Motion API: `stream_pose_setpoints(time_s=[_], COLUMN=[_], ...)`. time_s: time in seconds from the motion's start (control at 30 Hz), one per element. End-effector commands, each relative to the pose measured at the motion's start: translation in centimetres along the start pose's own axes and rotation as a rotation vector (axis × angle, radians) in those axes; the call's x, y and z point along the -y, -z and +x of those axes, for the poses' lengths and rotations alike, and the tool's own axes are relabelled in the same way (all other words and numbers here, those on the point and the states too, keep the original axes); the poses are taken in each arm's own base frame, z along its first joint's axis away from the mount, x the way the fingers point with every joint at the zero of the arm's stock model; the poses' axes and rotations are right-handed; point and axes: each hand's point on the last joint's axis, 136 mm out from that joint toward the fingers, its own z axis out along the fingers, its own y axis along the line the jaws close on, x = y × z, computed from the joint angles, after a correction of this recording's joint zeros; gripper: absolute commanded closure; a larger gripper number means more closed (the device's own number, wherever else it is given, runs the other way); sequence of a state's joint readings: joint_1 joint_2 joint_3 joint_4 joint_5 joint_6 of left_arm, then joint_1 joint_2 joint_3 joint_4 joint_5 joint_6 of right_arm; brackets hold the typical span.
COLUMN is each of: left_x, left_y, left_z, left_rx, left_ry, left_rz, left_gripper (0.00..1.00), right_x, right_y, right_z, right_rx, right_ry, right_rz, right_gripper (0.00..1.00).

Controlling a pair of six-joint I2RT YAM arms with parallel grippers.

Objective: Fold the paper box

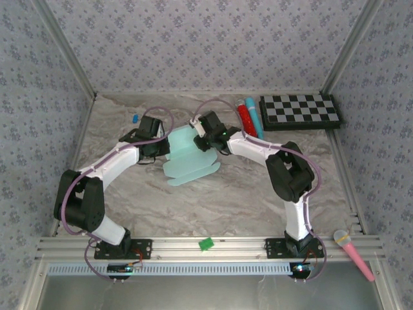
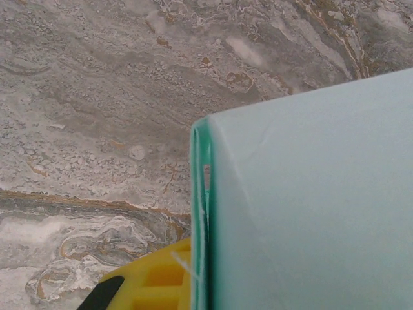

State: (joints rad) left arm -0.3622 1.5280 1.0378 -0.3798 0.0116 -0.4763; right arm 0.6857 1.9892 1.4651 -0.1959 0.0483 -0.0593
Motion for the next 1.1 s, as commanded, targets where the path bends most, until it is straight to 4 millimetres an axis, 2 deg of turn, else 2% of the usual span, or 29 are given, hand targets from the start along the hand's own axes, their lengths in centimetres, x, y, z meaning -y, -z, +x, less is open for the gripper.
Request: stream_pose_setpoints(time_s=[0.0, 0.43, 0.73, 1.07], left_x=[1.2, 1.3, 1.2, 1.1], left_y=[1.3, 1.1, 1.0, 0.9], left_z=[-1.7, -1.8, -1.7, -1.6], left_rx=[0.047, 0.043, 0.039, 0.040], left_ry=[-0.003, -0.003, -0.002, 0.002], left_rz=[0.044, 0.043, 0.039, 0.037], left_gripper=[1.00, 1.00, 1.00, 1.00], right_x=[2.8, 5.1, 5.8, 5.9], right_y=[-0.4, 0.0, -0.2, -0.4], right_z=[1.3, 2.2, 2.9, 3.3], right_rx=[-0.058, -0.116, -0.158, -0.178], right_ry=[-0.027, -0.016, -0.020, -0.034], right_rz=[0.147, 0.358, 0.442, 0.453], right_gripper=[0.76, 0.86, 0.93, 1.00])
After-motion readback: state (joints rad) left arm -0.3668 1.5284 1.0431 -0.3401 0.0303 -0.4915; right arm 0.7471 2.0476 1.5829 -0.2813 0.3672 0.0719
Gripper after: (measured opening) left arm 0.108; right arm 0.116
